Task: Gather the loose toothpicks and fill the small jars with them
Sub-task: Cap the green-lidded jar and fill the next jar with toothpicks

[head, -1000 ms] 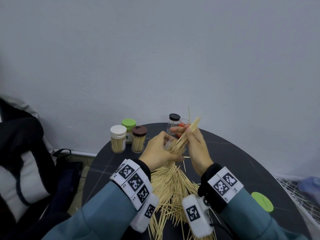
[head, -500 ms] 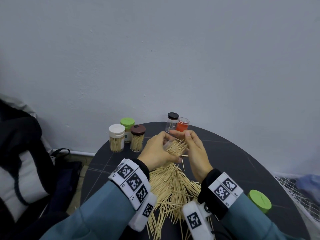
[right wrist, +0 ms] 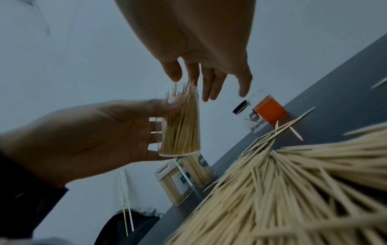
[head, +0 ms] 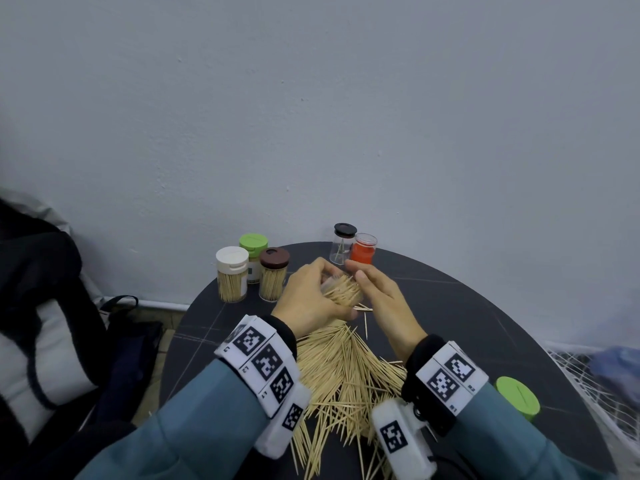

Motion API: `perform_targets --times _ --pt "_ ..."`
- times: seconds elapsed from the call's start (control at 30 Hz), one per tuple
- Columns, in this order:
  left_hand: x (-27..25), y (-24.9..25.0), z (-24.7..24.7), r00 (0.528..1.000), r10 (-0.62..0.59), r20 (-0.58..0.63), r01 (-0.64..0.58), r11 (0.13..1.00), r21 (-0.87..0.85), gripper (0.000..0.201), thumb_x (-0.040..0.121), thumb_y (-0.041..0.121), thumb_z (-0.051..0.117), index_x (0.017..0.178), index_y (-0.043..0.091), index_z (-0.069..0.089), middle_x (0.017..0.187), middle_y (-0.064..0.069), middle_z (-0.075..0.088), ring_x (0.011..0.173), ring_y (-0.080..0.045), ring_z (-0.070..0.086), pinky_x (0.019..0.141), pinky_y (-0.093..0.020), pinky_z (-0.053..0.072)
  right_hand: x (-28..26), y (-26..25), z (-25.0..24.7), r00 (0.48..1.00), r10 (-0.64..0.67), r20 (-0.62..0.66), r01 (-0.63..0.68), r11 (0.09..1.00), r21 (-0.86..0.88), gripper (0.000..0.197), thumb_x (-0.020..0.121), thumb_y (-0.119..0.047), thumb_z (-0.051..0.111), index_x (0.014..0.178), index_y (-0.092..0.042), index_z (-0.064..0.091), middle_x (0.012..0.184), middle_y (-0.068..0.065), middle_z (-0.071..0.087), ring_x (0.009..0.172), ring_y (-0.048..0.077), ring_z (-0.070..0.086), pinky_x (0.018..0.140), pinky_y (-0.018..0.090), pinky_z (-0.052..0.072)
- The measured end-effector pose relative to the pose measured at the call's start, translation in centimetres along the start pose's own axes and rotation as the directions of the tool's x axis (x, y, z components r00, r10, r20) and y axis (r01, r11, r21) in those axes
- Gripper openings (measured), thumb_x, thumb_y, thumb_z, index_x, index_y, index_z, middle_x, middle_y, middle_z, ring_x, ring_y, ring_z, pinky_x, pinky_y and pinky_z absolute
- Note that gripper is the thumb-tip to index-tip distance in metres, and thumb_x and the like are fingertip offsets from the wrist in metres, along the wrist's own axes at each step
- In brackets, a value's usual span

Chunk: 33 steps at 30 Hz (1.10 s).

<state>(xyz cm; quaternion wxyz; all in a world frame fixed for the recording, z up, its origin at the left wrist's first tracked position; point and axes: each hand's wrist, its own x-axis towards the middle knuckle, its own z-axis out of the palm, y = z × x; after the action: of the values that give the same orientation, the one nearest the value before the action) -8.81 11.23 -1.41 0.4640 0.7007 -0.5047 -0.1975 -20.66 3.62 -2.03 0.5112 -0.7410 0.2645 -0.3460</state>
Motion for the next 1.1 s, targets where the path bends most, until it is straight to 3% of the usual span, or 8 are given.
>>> perform_targets --times 0.1,0.23,0.37,0.6,0.7,0.87,0.97,1.1 --pt "0.2 -0.3 -0.2 0.997 0.014 -0.075 -0.012 0.999 0.033 0.059 0.056 0.02 0.09 0.104 0.021 0.055 0.106 -0.001 0.058 0.093 -0.014 0.057 0.07 -0.022 0.045 0.3 0.1 -0.5 0.999 -0.034 -0.029 0.031 0.996 -0.086 0.017 0.092 -0.011 0.054 0.106 -0.017 0.062 0.104 0.003 0.065 0.1 0.018 0.06 0.087 0.029 0.048" --pt "0.5 -0.6 -0.4 0.989 0.025 -0.144 -0.017 0.998 0.053 0.058 0.053 0.019 0.09 0.1 0.024 0.057 0.105 -0.003 0.056 0.095 -0.016 0.055 0.074 -0.027 0.047 0.8 0.0 -0.9 0.994 -0.101 -0.027 0.094 0.979 -0.183 0.008 0.086 -0.012 0.064 0.09 -0.019 0.066 0.084 0.0 0.066 0.078 0.01 0.059 0.073 0.023 0.047" --pt "0.6 -0.5 -0.4 0.989 0.024 -0.148 -0.017 0.999 0.047 0.059 0.053 0.019 0.09 0.1 0.024 0.056 0.105 -0.003 0.056 0.096 -0.018 0.055 0.078 -0.032 0.049 0.7 -0.2 -1.0 0.992 -0.127 0.005 0.125 0.968 -0.218 0.012 0.083 -0.012 0.068 0.087 -0.023 0.069 0.084 0.004 0.07 0.077 0.012 0.062 0.075 0.027 0.052" --pt "0.5 -0.6 -0.4 0.989 0.024 -0.145 -0.017 0.999 0.047 0.059 0.052 0.018 0.091 0.101 0.023 0.058 0.105 -0.003 0.057 0.097 -0.018 0.056 0.082 -0.036 0.051 0.8 -0.7 -2.1 0.992 -0.123 -0.039 0.11 0.964 -0.242 0.004 0.083 -0.016 0.069 0.086 -0.018 0.07 0.079 0.0 0.068 0.073 0.008 0.061 0.072 0.023 0.052" --pt "0.5 -0.6 -0.3 0.991 0.029 -0.133 -0.02 0.998 0.061 0.06 0.052 0.019 0.091 0.102 0.022 0.059 0.104 -0.002 0.057 0.096 -0.017 0.056 0.08 -0.034 0.051 0.5 -1.0 -2.0 0.992 -0.123 0.026 0.126 0.946 -0.298 0.005 0.081 -0.015 0.071 0.084 -0.018 0.07 0.077 -0.005 0.067 0.072 0.005 0.06 0.069 0.013 0.049" --pt "0.2 -0.2 -0.2 0.995 0.053 -0.082 -0.046 0.995 0.093 0.059 0.054 0.019 0.09 0.105 0.022 0.059 0.105 -0.001 0.058 0.096 -0.016 0.056 0.076 -0.029 0.048 0.3 -1.2 -2.0 0.993 -0.111 0.033 0.115 0.91 -0.399 0.005 0.081 -0.017 0.071 0.085 -0.019 0.074 0.078 -0.002 0.07 0.077 0.015 0.064 0.072 0.022 0.051" --pt "0.2 0.0 -0.2 0.996 0.059 -0.07 -0.053 0.995 0.089 0.059 0.055 0.018 0.09 0.105 0.022 0.059 0.105 -0.001 0.057 0.095 -0.015 0.055 0.075 -0.027 0.046 0.2 -1.5 -2.3 0.991 -0.137 -0.004 0.125 0.913 -0.389 0.005 0.081 -0.017 0.071 0.084 -0.021 0.072 0.075 -0.004 0.068 0.072 0.009 0.061 0.067 0.014 0.049" --pt "0.1 0.3 0.0 0.997 0.054 -0.056 -0.049 0.995 0.087 0.058 0.054 0.019 0.09 0.103 0.024 0.058 0.105 0.0 0.057 0.097 -0.016 0.055 0.083 -0.035 0.049 -0.3 -2.4 -3.1 0.991 -0.136 -0.016 0.119 0.912 -0.393 0.003 0.084 -0.019 0.068 0.082 -0.019 0.069 0.077 -0.002 0.069 0.071 0.007 0.061 0.068 0.014 0.048"
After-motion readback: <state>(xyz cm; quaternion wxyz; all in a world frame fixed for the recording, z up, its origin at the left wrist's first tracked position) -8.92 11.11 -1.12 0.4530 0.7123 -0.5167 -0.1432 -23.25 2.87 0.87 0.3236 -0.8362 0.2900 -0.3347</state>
